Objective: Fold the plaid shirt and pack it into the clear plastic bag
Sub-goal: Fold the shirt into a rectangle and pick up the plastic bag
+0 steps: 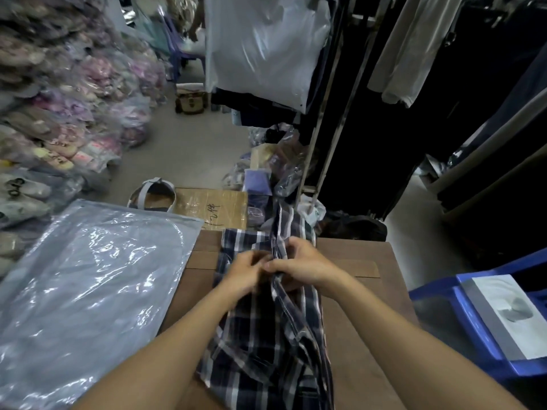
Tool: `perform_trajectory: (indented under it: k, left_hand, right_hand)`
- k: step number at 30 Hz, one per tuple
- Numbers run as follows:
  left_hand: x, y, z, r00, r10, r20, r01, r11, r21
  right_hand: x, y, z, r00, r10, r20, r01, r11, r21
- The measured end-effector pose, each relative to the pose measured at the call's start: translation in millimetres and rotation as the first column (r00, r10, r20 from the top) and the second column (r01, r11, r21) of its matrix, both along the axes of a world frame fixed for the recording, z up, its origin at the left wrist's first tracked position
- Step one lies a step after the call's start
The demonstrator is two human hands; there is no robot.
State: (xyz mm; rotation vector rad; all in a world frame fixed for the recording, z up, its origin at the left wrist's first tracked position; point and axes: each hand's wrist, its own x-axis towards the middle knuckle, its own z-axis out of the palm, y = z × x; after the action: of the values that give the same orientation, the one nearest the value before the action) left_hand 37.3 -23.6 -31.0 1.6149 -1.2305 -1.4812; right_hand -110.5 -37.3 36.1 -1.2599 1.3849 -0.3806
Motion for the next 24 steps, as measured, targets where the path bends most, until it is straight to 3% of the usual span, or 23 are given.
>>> perform_trajectory:
  k: [1, 3, 5, 7, 9, 12, 14, 17, 22, 24]
  left_hand:
    - [8, 1, 5, 0.989, 0.106, -0.099, -0.093, 0.988, 0.126]
    - [25, 1, 11, 0.914, 0.21, -0.348, -0.087, 0.937, 0.338]
    - [36, 7, 16, 0.896, 0.197, -0.398, -0.042, 0.93, 0.366]
    - [41, 11, 17, 0.924, 0.176, -0.339, -0.054, 0.938, 0.341]
    - [46, 12, 10, 0.952, 0.188, -0.243, -0.11, 0.947, 0.3]
    - [57, 11, -4, 0.97, 0.197, -0.142, -0.146, 0.94, 0.307]
    - [62, 11, -7, 0.964, 0.234, -0.129, -0.178, 0.922, 0.345]
    - [61, 10, -13, 0.964, 0.261, -0.05, -0.229, 0.912, 0.339]
    - [57, 3, -27, 0.967, 0.239, 0.088, -0.254, 0.935, 0.246]
    - [50, 3, -26, 0.918, 0.223, 0.329, -0.263, 0.961, 0.081]
  right_hand:
    - [10, 2, -6, 1.0, 0.017, -0.026, -0.017, 1.0, 0.0]
    - [28, 4, -16, 0.997, 0.06, -0.057, -0.058, 0.998, 0.03]
    - [42, 7, -22, 0.991, 0.127, -0.041, -0.123, 0.989, 0.082]
    - [50, 11, -24, 0.984, 0.178, 0.015, -0.179, 0.976, 0.128]
    - [49, 15, -24, 0.981, 0.194, -0.005, -0.194, 0.979, 0.057]
    - [34, 14, -35, 0.949, 0.106, -0.296, -0.179, 0.956, -0.232]
    - [21, 12, -48, 0.862, 0.02, -0.507, -0.237, 0.9, -0.367]
    - [5, 12, -66, 0.74, 0.043, -0.672, -0.36, 0.869, -0.34]
    - [1, 24, -91, 0.687, 0.041, -0.726, -0.42, 0.837, -0.35]
    - [1, 30, -99, 0.638, 0.056, -0.768, -0.466, 0.822, -0.328]
